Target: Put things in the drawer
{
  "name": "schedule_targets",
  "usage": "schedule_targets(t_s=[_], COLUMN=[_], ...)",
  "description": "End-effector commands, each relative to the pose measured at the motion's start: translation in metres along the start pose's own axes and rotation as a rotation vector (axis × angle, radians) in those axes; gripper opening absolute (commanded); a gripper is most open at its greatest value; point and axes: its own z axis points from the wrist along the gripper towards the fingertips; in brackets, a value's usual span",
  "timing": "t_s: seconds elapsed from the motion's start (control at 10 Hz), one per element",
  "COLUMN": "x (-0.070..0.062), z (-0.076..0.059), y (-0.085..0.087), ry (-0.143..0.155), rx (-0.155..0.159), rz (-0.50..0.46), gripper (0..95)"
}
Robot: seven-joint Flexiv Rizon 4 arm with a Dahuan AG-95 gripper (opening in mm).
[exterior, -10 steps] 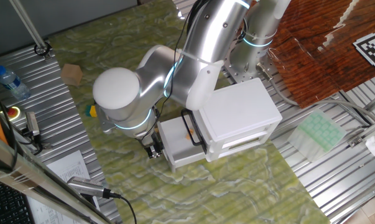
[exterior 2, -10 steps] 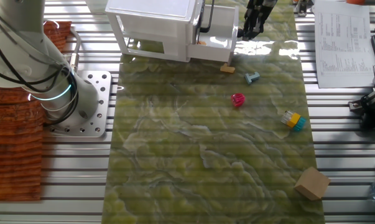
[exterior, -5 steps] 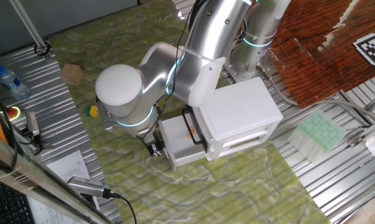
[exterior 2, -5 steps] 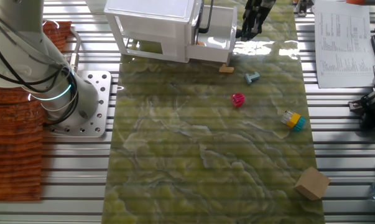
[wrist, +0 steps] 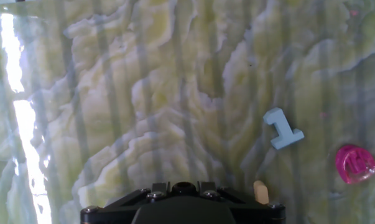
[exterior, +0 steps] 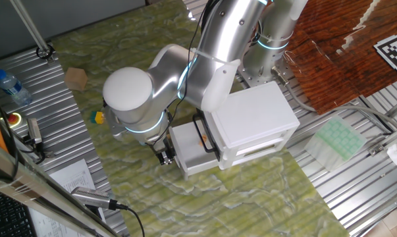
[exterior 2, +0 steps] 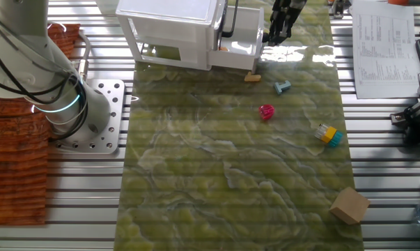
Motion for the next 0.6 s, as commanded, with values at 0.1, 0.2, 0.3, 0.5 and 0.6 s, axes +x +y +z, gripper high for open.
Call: schedule_targets(t_s=[0.1,0.2,0.3,0.5,0.6], x=[0.0004,0.0014,0.0016,0.0028,0.0031], z=[0.0019,0.0028,0.0029,0.0027,0.003], y=[-0.0003,-0.0007,-0.0004,0.0011,0.001], ry=[0.002,0.002,0.002,0.003,0.003], rx=[0.0,-0.001,-0.001,0.0,0.0], rz=[-0.001,-0.002,-0.001,0.001,0.002], gripper=[0.0,0.0,0.0,0.0,0.0])
